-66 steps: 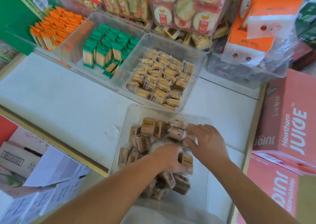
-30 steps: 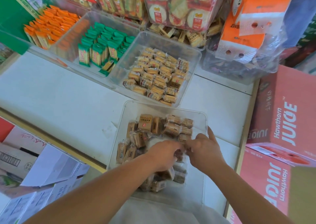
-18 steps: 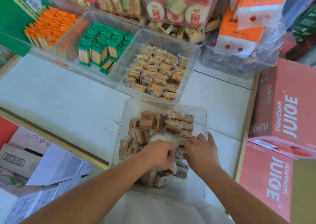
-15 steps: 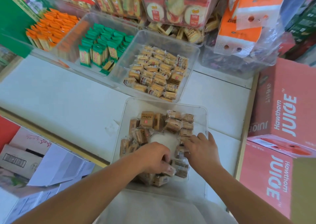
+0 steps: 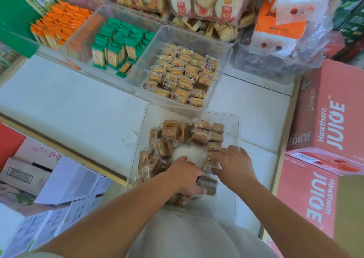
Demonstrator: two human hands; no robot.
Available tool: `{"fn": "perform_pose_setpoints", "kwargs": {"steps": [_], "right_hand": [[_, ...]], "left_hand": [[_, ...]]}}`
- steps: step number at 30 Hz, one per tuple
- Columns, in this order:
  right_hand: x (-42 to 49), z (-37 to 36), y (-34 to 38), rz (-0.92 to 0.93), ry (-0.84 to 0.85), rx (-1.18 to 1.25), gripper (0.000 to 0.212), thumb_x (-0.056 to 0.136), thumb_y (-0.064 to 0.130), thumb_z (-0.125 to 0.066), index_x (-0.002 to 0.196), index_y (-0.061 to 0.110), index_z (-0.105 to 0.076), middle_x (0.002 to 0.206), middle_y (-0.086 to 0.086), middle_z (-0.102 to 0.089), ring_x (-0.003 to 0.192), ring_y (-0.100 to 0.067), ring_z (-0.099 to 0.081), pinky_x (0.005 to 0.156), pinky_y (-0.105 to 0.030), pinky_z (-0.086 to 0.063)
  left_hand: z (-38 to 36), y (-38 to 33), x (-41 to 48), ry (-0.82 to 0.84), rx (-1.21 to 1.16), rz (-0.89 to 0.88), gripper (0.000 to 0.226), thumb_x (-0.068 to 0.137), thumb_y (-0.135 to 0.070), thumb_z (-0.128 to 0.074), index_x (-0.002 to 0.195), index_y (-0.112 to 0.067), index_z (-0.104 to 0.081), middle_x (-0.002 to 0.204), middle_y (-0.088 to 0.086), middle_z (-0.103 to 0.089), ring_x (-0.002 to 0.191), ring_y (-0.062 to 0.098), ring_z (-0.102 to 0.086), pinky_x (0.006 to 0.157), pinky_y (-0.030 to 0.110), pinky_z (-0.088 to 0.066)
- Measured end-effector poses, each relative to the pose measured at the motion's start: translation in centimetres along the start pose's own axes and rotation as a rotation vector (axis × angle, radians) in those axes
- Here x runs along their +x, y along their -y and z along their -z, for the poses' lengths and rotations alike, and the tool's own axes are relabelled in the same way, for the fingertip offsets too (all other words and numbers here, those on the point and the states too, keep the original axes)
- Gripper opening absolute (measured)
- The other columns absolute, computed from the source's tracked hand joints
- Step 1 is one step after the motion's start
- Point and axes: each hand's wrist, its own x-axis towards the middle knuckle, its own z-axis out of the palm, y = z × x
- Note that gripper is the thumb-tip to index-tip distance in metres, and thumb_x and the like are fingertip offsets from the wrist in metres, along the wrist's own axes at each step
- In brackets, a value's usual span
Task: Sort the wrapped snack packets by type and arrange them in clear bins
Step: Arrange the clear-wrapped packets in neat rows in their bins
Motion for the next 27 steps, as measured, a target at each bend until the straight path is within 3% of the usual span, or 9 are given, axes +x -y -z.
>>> {"fn": "perform_pose_setpoints", "kwargs": {"steps": [2,6,9,12,15,17,19,22,27], "right_hand": [[-0.1,-0.4,0.0,0.008,-0.020,0.021,0.033,0.055,0.046,-0.094,0.069,0.034,-0.067,0.067,0.013,-0.060,0.071,-0.017,-0.058,0.061,-0.031,-0.048],[0.0,-0.7,-0.4,0.035,-0.054,0.016,0.013,0.078,0.045,-0.078,0.073,0.035,-0.073,0.075,0.013,-0.061,0.083,-0.015,-0.056,0.066,-0.029,-0.040],[-0.1,-1.0,-0.4,0.015,-0.062,0.070,0.021,0.064,0.039,-0.089,0.063,0.033,-0.069,0.066,0.014,-0.057,0.073,-0.016,-0.056,0.058,-0.026,-0.038],[-0.1,-1.1,-0.4,0.033,-0.086,0.120,0.028,0.056,0.036,-0.094,0.066,0.033,-0.068,0.066,0.014,-0.057,0.071,-0.016,-0.056,0.058,-0.026,-0.041],[-0.7,-0.4,-0.4,0.065,-0.127,0.137,0.036,0.052,0.035,-0.095,0.078,0.032,-0.070,0.077,0.014,-0.061,0.081,-0.019,-0.061,0.083,-0.041,-0.054],[-1.7,0.0,-0.1,0.122,-0.152,0.091,0.042,0.051,0.039,-0.092,0.088,0.033,-0.073,0.084,0.014,-0.064,0.089,-0.019,-0.064,0.107,-0.063,-0.040],[-2.8,0.0,0.3,0.201,-0.144,0.018,0.056,0.048,0.047,-0.090,0.099,0.033,-0.072,0.086,0.018,-0.068,0.094,-0.017,-0.066,0.111,-0.074,-0.022],[-3.5,-0.2,1.5,0.219,-0.084,-0.060,0.065,0.041,0.058,-0.090,0.096,0.032,-0.069,0.079,0.020,-0.068,0.089,-0.015,-0.068,0.113,-0.075,-0.015],[-3.5,-1.2,1.6,0.253,-0.044,-0.079,0.062,0.048,0.045,-0.092,0.102,0.031,-0.065,0.088,0.016,-0.071,0.094,-0.017,-0.068,0.120,-0.068,-0.012]], "left_hand": [[-0.2,0.2,0.1,0.063,0.074,-0.009,0.066,0.083,-0.075,-0.045,0.129,-0.030,-0.057,0.131,0.001,-0.062,0.123,0.024,-0.052,0.115,0.048,-0.024],[0.7,-0.4,0.3,0.137,0.037,0.014,0.039,0.087,-0.067,-0.054,0.103,-0.032,-0.049,0.118,0.002,-0.066,0.114,0.025,-0.054,0.111,0.048,-0.021],[0.5,-1.7,0.5,0.191,0.091,0.075,0.047,0.081,-0.062,-0.062,0.111,-0.027,-0.062,0.112,0.004,-0.063,0.112,0.027,-0.050,0.110,0.052,-0.023],[0.4,-2.7,0.7,0.141,0.024,0.111,0.031,0.079,-0.048,-0.069,0.103,-0.028,-0.067,0.103,0.000,-0.063,0.105,0.025,-0.054,0.111,0.058,-0.021],[0.3,-2.4,0.3,0.043,-0.170,0.154,0.024,0.085,-0.041,-0.069,0.104,-0.026,-0.068,0.104,-0.006,-0.069,0.106,0.020,-0.060,0.122,0.058,-0.004],[0.2,-2.0,-0.3,-0.019,-0.283,0.163,0.028,0.086,-0.041,-0.070,0.111,-0.030,-0.068,0.107,-0.010,-0.070,0.111,0.016,-0.061,0.125,0.052,-0.004],[0.2,-1.8,-0.8,-0.124,-0.375,0.152,0.026,0.081,-0.043,-0.075,0.102,-0.030,-0.070,0.092,-0.016,-0.070,0.098,0.008,-0.062,0.125,0.046,-0.010],[0.2,-1.5,-1.4,-0.136,-0.504,0.140,0.030,0.078,-0.045,-0.080,0.098,-0.031,-0.063,0.081,-0.021,-0.067,0.086,-0.001,-0.060,0.125,0.034,-0.007],[0.9,-0.9,-3.6,-0.081,-0.410,0.042,0.034,0.088,-0.034,-0.069,0.120,-0.024,-0.065,0.103,-0.010,-0.074,0.106,0.008,-0.063,0.125,0.036,-0.016]]}}
